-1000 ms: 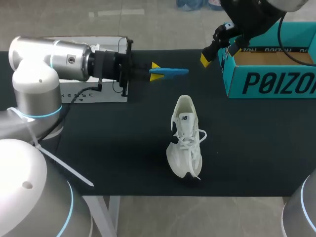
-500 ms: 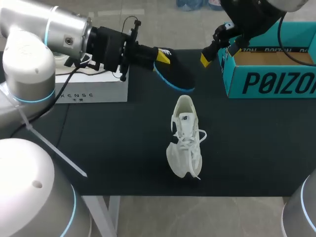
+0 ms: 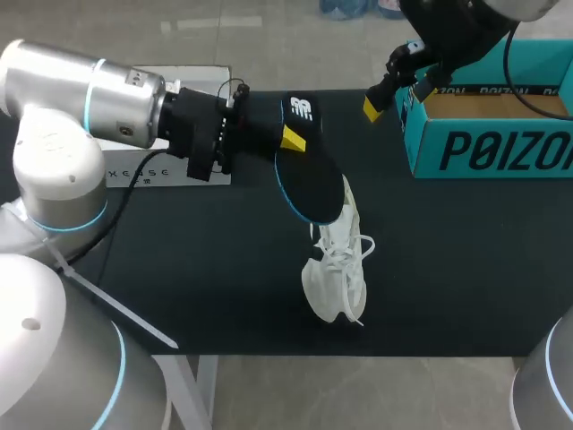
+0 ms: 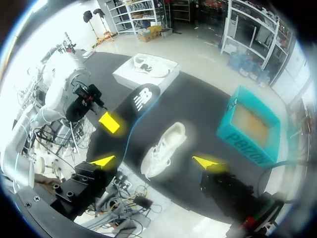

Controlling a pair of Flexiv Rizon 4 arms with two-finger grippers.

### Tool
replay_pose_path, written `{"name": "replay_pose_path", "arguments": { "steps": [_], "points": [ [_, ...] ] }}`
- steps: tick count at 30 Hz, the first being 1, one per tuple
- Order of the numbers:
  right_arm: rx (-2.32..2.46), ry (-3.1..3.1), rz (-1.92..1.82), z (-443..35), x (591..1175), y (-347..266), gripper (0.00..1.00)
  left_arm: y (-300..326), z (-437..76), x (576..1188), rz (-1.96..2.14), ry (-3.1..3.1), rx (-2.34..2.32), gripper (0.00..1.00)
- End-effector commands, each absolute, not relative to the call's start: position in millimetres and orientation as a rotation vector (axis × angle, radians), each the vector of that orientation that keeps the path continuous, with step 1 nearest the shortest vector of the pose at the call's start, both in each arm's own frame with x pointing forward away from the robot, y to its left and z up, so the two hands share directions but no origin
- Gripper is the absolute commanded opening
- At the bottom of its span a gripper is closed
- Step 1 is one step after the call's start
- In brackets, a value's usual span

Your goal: Take the shoe out of the shoebox, open the shoe tongue, remove and reinsert the insole, then place the shoe into the shoebox

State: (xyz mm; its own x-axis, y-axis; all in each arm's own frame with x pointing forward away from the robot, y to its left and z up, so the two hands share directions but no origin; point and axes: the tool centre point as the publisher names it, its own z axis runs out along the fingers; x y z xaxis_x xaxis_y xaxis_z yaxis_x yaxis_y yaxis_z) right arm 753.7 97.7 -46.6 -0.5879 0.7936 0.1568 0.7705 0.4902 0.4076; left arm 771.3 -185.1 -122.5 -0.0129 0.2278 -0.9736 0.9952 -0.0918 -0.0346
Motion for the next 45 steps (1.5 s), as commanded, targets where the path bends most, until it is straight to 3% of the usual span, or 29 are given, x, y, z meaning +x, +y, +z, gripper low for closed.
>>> {"name": "replay_pose_path", "arguments": {
  "steps": [1,21,29,45],
  "points": [
    [1.403,2.668,0.682,-47,755,99,1.0,-194,-150,781,-1.426,1.469,1.273,0.0],
    [1.403,2.668,0.682,-47,755,99,1.0,-194,-150,781,-1.426,1.469,1.273,0.0],
    [1.403,2.668,0.682,-47,755,99,1.0,-196,-156,762,-0.955,1.13,1.561,0.0],
    [1.403,2.668,0.682,-47,755,99,1.0,-199,-162,770,-0.838,0.977,1.57,0.0]
  ]
}}
